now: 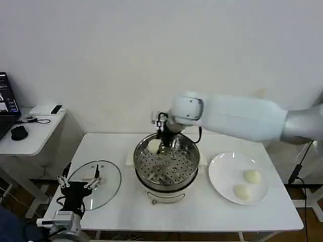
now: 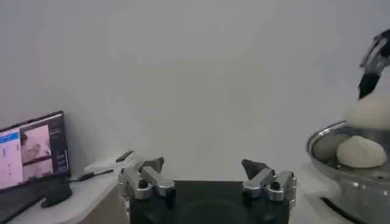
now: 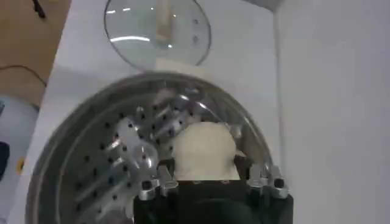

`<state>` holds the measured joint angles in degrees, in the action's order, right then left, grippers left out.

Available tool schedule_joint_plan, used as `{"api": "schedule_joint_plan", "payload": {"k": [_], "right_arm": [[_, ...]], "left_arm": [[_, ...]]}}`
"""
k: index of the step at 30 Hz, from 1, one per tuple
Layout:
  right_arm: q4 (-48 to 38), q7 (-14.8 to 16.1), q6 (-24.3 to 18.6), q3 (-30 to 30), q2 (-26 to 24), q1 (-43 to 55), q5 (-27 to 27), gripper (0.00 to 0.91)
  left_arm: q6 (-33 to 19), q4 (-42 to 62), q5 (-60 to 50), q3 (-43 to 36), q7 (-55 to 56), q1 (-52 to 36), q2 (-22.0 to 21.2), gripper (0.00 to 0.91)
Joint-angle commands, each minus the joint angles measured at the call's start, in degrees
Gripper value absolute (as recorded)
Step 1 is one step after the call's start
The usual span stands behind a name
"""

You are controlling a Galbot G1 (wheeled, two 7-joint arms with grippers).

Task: Take steamed baozi put them in steamer then cover it.

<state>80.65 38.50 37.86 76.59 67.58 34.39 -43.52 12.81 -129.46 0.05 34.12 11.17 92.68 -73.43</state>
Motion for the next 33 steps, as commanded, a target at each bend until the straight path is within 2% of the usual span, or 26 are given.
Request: {"api": "schedule_joint_plan", "payload": {"k": [1,9,10,16,21,23,29,30,33], "right_arm": [[-6.5,-2.18,3.78,0.1,8.8,-6.29,-1.82,0.675],[-8.37,-1.45,3.76,0.08,8.89,-7.47,0.41,0.675],[-8.26,-1.28,3.75,0.06,8.77,-7.58,0.7,0.907],[-6.91,-1.25,3.72,-0.14,7.82,-7.11,1.18,0.907],[-3.5,-1.13,3.74,-0.36,4.75,-2.98,0.87,0.907],[-1.1,-0.81,3.72,0.08,2.43,-0.68,0.75,0.907],[7.12,3.61,2.56,2.85,-7.77,10.05,1.92,0.907],[9.24,5.89,1.52,3.55,-10.49,11.83,3.76,0.907],[12.79,9.78,-0.56,5.44,-16.94,13.97,7.73,0.907]], "left_arm": [[-0.04,-0.13,-0.01,0.23,0.0,-0.01,-0.09,0.907],[0.02,-0.48,-0.04,0.19,0.01,-0.01,0.01,0.907],[0.01,-0.5,-0.06,0.06,0.01,0.02,0.04,0.907],[0.02,-0.63,-0.16,-0.24,0.02,0.07,0.08,0.907],[0.07,-0.59,-0.3,-0.58,0.06,-0.01,0.01,0.907],[0.07,-0.64,-0.44,-0.88,0.06,-0.03,-0.07,0.907],[0.32,-1.0,-0.54,-2.03,-0.14,-0.02,0.06,0.907],[0.38,-1.05,-0.54,-2.22,-0.12,-0.11,-0.04,0.907],[0.47,-1.23,-0.58,-2.77,-0.12,-0.13,-0.15,0.907]]}}
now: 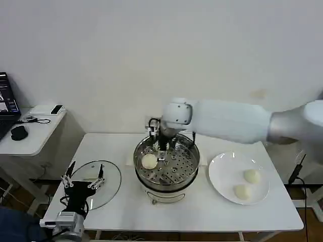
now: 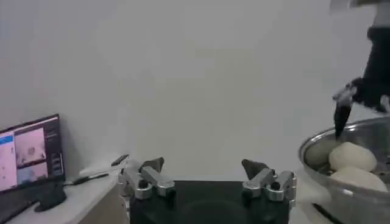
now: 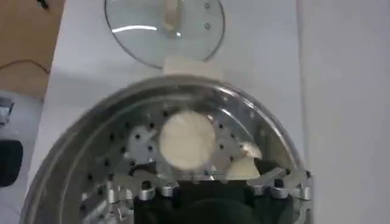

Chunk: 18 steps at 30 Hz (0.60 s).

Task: Take steamed baozi put them in steamer then cover it.

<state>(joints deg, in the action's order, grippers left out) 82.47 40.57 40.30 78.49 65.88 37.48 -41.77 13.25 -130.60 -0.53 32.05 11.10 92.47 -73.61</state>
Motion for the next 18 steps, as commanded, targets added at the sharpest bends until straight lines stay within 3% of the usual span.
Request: {"api": "schedule_joint_plan", "payload": {"k": [1,7,11,15,18], "right_arm": [[12.22,8.41,-3.46,4.15,-16.95,11.06,6.94,0.907],[16.17,13.46,-8.68,2.2,-32.01,8.31,14.53,0.907],[15.47,18.07,-16.25,-1.66,-40.44,3.36,22.62,0.907],[14.72,19.85,-19.97,-3.13,-44.47,0.24,28.06,0.907],[14.61,21.06,-22.14,-8.55,-48.52,-7.11,32.16,0.907]], "left_arm": [[0.03,-0.15,-0.05,-0.87,-0.05,0.15,0.11,0.907],[-0.11,-0.47,-0.2,-1.0,-0.1,0.87,0.73,0.907],[-0.1,-0.42,-0.5,-0.98,-0.12,1.13,0.86,0.907],[-0.13,-0.18,-0.64,-0.94,-0.14,1.18,1.08,0.907],[-0.16,0.01,-0.77,-0.96,-0.15,1.29,1.09,0.907]]}}
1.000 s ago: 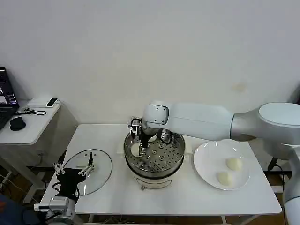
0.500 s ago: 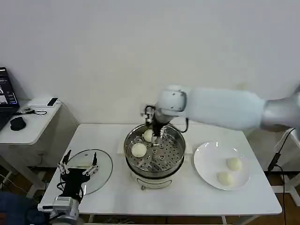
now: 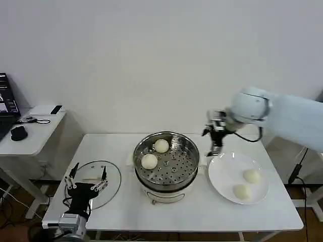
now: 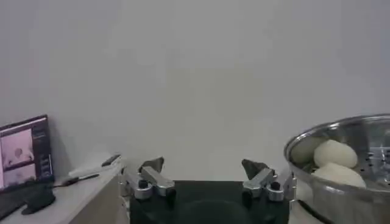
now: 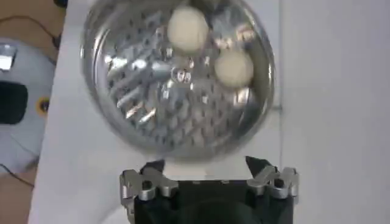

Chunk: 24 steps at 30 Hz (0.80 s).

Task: Take steamed baozi put them in steamer then cover it.

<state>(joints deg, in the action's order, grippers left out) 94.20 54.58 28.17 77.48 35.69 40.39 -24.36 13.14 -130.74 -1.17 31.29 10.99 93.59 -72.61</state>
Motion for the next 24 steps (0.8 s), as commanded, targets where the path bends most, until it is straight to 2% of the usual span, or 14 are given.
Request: {"api": "schedule_joint_plan", "payload": {"k": [1,5,7,10,11,13,15,24], "right_arm": [[2.98,7.16,-10.41,-9.29,-19.74,-13.66,15.91,0.907],[2.87,8.11,-13.36,-19.57,-23.2,-25.68,21.46,0.907],[2.49,8.37,-14.67,-22.73,-23.95,-29.98,24.16,0.907],[1.76,8.64,-16.92,-32.12,-24.69,-42.15,26.98,0.907],[1.39,8.61,-17.38,-32.73,-24.5,-43.25,27.61,0.907],[0.77,8.48,-18.62,-40.87,-24.41,-51.15,28.34,0.907],[0.1,8.48,-18.92,-42.87,-23.41,-54.22,29.21,0.907],[-5.43,6.35,-18.22,-42.86,-15.15,-56.8,31.62,0.907]], "left_arm": [[-0.06,0.23,-0.27,-0.32,-0.02,0.23,0.08,0.907],[-0.17,0.62,-0.74,-0.48,0.02,0.5,0.05,0.907],[-0.28,0.87,-0.84,-0.41,0.04,0.69,0.07,0.907],[-0.39,1.24,-1.14,-0.37,0.07,0.87,-0.02,0.907],[-0.42,1.35,-1.18,-0.29,0.04,0.91,-0.14,0.907],[-0.39,1.48,-1.29,-0.25,0.09,0.85,-0.32,0.907],[-0.34,1.46,-1.39,-0.28,0.06,0.84,-0.3,0.907],[-0.31,1.9,-1.95,-0.18,0.24,1.02,-0.76,0.907]]}}
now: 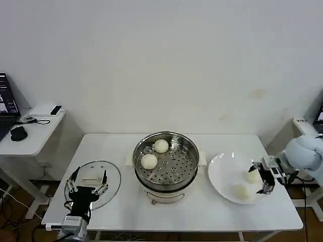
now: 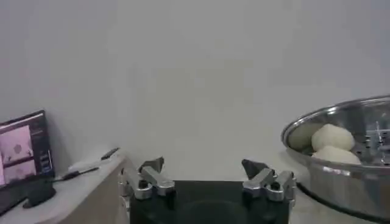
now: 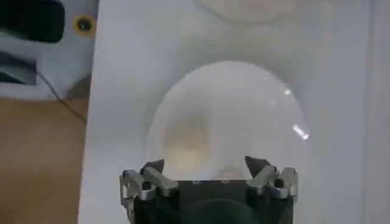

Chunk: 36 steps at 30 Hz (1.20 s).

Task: Take steamed baozi put them in steamer then cover it.

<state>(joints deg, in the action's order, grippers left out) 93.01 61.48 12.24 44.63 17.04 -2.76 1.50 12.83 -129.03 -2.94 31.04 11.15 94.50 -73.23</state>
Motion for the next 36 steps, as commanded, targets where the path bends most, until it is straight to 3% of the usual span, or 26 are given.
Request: {"api": "schedule_joint_plan", "payload": {"k": [1,9,15,19,23,36], "right_arm": [[-5.02,-0.75,-2.4,-9.74,4.69,-13.37,5.72,0.907],[-10.87,-0.93,-1.54,-6.47,10.45,-10.78,5.86,0.907],[-11.19,-0.35,-0.76,-5.33,10.84,-10.61,5.91,0.907],[-12.12,-1.47,0.01,-3.6,11.27,-10.53,5.76,0.826],[-12.6,-2.48,0.9,-4.84,11.82,-11.18,5.5,0.816],[-12.21,-1.41,2.27,-4.81,11.78,-9.72,4.51,0.635]], "left_arm": [[0.01,0.22,-0.2,0.15,0.09,0.12,-0.18,0.907],[-0.07,0.88,-0.02,1.26,0.04,0.26,-0.22,0.907],[-0.24,1.19,0.03,1.32,0.03,0.35,-0.44,0.907],[-0.24,1.38,-0.08,0.94,0.07,0.07,-0.5,0.907],[-0.26,1.46,-0.1,1.0,0.09,0.1,-0.31,0.907],[-0.4,1.29,-0.06,1.13,0.15,0.21,-0.25,0.907]]}}
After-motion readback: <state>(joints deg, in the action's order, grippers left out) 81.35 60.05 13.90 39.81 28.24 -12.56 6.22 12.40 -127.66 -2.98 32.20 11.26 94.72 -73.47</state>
